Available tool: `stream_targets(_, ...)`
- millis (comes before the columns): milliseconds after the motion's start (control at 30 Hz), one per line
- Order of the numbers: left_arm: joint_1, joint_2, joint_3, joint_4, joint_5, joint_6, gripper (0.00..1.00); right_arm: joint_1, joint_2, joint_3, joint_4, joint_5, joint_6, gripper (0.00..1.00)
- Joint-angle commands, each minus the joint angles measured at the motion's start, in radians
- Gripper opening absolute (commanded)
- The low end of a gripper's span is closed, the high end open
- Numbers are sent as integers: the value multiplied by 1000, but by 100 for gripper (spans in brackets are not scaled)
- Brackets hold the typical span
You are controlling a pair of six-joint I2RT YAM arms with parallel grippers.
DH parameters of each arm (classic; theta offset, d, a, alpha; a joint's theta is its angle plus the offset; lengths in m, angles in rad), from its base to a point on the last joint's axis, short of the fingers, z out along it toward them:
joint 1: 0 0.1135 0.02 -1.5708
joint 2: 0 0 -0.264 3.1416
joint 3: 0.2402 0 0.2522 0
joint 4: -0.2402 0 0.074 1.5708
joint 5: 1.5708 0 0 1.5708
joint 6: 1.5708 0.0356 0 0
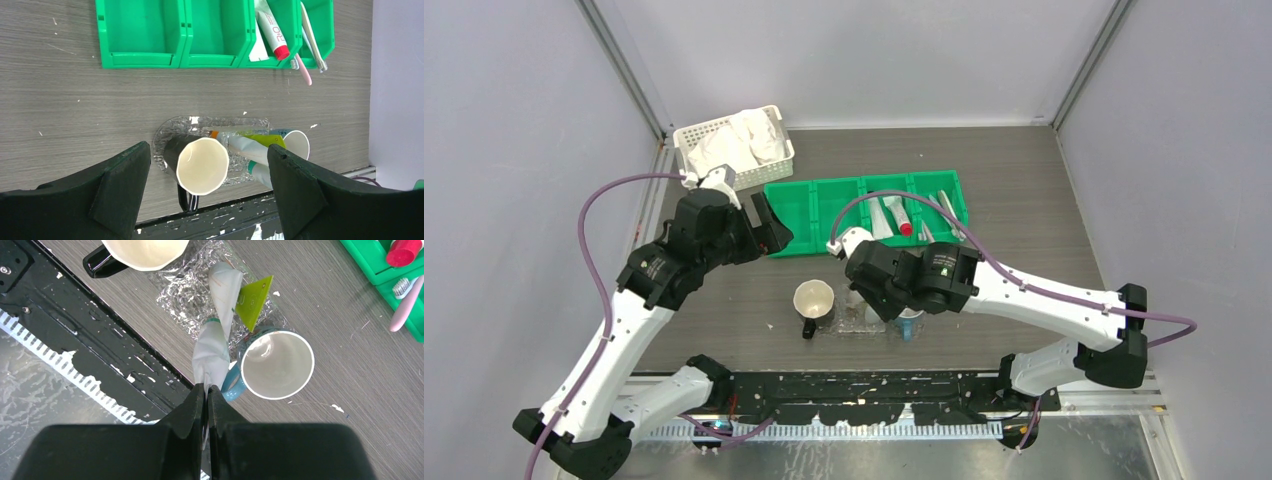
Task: Prepare toiletry sets of a toothbrush and toothpaste on the tray
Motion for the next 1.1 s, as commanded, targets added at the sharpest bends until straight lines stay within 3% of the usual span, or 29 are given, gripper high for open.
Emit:
stream_targets(0,8,-19,-3,30,-11,15,87,7,7,1,53,26,-20,1)
stream_targets(567,14,-20,-13,33,-9,19,88,-4,48,-42,88,50,-33,1)
stream_targets(733,16,-18,-15,34,-8,21,88,-14,51,-57,99,54,-35,21)
stream_targets(1067,19,-8,-17,42,-1,19,88,-30,30,-54,111,62,-42,25)
